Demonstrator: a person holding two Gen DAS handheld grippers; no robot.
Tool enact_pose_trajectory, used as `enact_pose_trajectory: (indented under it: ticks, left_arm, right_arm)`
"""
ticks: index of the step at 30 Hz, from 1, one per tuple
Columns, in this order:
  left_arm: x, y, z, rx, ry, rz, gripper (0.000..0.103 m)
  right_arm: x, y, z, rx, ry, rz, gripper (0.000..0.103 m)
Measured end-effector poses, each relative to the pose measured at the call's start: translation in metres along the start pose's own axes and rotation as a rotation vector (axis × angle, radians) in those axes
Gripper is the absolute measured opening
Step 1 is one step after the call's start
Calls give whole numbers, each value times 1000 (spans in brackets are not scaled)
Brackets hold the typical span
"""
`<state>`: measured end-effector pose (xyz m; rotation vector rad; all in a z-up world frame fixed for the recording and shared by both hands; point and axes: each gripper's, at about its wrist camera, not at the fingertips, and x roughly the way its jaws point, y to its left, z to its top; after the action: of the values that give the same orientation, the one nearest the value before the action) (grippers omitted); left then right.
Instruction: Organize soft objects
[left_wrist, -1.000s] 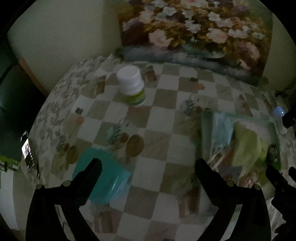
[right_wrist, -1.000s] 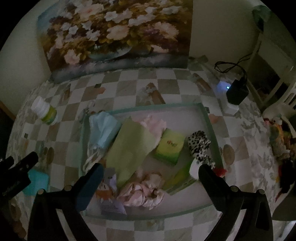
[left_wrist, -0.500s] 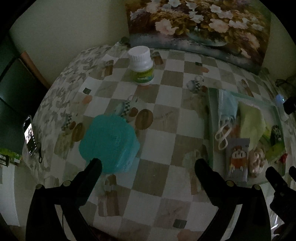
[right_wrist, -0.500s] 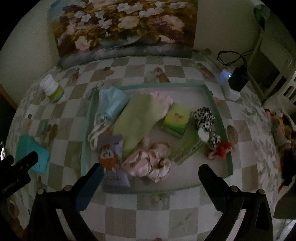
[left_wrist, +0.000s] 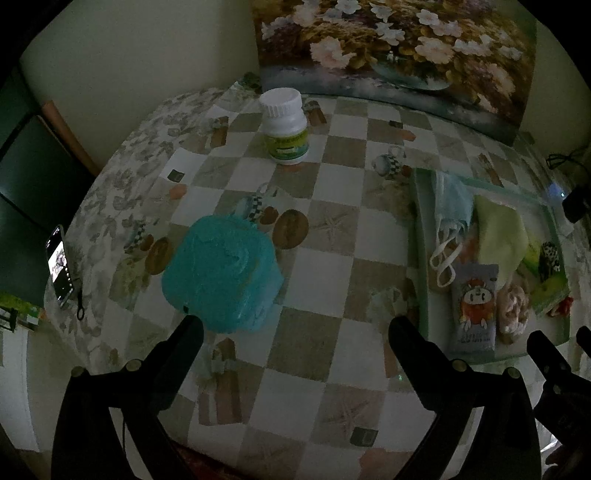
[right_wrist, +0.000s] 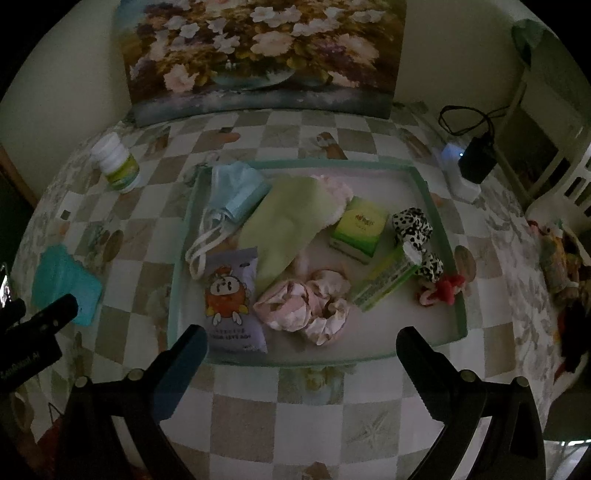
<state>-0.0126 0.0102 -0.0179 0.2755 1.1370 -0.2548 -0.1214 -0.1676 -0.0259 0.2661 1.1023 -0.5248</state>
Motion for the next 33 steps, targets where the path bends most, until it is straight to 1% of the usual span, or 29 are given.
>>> enact_pose_trajectory:
  ticks: [7,16,33]
  left_arm:
    - [0,0,4,5,-2,-14,100]
    - [1,-5,4,24,1,-14,100]
    - [2,-7,4,25,4,-14,100]
  right_arm:
    - [2,-3,2,2,2,-6,103]
    - [4,-5,2,7,4,-15,103]
    - [5,-4,3,3,6,-20,103]
